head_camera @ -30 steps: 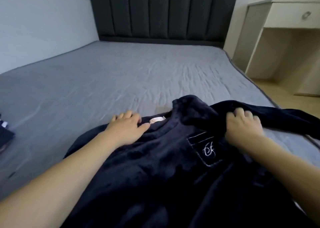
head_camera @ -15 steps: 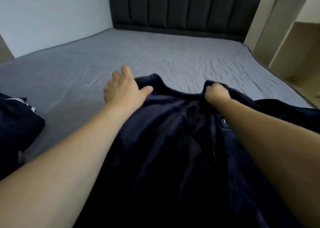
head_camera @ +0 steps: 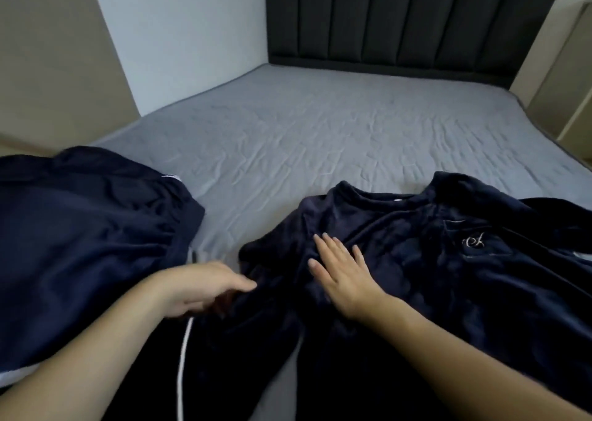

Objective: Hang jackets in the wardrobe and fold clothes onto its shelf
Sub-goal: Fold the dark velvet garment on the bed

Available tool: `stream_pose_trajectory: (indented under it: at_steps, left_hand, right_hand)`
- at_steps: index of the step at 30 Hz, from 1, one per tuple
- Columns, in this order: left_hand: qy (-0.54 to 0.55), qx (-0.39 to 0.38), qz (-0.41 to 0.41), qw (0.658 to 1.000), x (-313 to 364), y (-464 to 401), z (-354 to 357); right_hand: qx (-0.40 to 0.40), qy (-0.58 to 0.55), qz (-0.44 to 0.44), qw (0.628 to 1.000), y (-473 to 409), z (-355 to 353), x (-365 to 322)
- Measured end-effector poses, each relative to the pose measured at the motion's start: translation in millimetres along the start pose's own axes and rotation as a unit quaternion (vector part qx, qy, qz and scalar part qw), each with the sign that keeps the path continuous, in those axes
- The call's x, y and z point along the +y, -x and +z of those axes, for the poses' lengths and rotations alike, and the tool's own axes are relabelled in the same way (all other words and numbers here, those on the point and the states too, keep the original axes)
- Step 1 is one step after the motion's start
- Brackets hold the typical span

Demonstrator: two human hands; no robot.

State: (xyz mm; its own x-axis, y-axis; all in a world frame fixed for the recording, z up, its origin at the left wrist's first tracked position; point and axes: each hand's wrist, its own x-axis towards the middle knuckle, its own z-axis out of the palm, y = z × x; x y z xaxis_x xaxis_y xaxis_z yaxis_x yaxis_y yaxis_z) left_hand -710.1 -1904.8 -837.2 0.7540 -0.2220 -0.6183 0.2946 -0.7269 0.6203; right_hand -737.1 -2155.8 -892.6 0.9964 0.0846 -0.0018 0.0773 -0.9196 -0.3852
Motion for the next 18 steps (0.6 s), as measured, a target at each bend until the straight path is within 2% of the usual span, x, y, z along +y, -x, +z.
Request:
stream_pose_trajectory:
  at_steps: [2, 4, 7, 9, 10, 11, 12, 13, 14, 15, 16, 17, 18]
  left_hand:
    - [0.03, -0.054, 0.014, 0.998, -3.5, 28.8, 0.5]
    - [0.006, -0.063, -0.007, 0.998, -8.9, 52.4, 14.1]
    - [0.053, -0.121, -0.062, 0.989, -19.0, 83.0, 31.1]
    - [0.037, -0.142, -0.043, 0.988, -15.3, 109.4, 17.3]
    - [0.015, -0.109, -0.012, 0.994, -10.7, 122.2, 0.9]
    - [-0.045, -0.01, 0.025, 0.999, -4.5, 137.5, -20.3]
    - [-0.124, 0.148, 0.074, 0.978, 2.0, 151.4, -45.6]
    - [-0.207, 0.339, 0.13, 0.909, 6.4, 165.0, -71.3]
    - [-0.274, 0.51, 0.176, 0.796, 10.0, 180.8, -92.6]
    - [-0.321, 0.621, 0.209, 0.684, 9.1, 193.4, -105.8]
    - [-0.377, 0.666, 0.214, 0.607, 2.6, 202.0, -109.2]
    - [-0.438, 0.667, 0.202, 0.568, -9.0, 205.7, -105.0]
    - [-0.508, 0.638, 0.182, 0.55, -24.6, 203.4, -97.4]
  right_hand:
    - [-0.005, -0.016, 0.037, 0.999, 8.2, 7.2, -23.9]
    - [0.018, -0.035, 0.081, 0.996, 20.0, 5.6, -32.1]
    - [0.017, -0.065, 0.115, 0.991, 48.0, 9.2, -31.1]
    - [-0.004, -0.043, 0.121, 0.992, 68.9, 13.8, -24.5]
    - [-0.021, -0.005, 0.124, 0.992, 77.1, 14.3, -20.6]
    - [-0.041, 0.044, 0.132, 0.989, 83.3, 14.0, -18.0]
    - [-0.062, 0.09, 0.145, 0.983, 87.3, 13.1, -19.2]
    - [-0.081, 0.124, 0.16, 0.976, 88.4, 11.9, -25.3]
    - [-0.098, 0.145, 0.174, 0.969, 86.9, 9.7, -35.4]
    - [-0.115, 0.157, 0.188, 0.963, 83.5, 6.2, -48.4]
    - [-0.132, 0.166, 0.201, 0.956, 79.4, 0.6, -62.8]
    - [-0.147, 0.172, 0.211, 0.951, 75.5, -6.3, -76.3]
    - [-0.155, 0.172, 0.216, 0.948, 72.0, -12.9, -87.2]
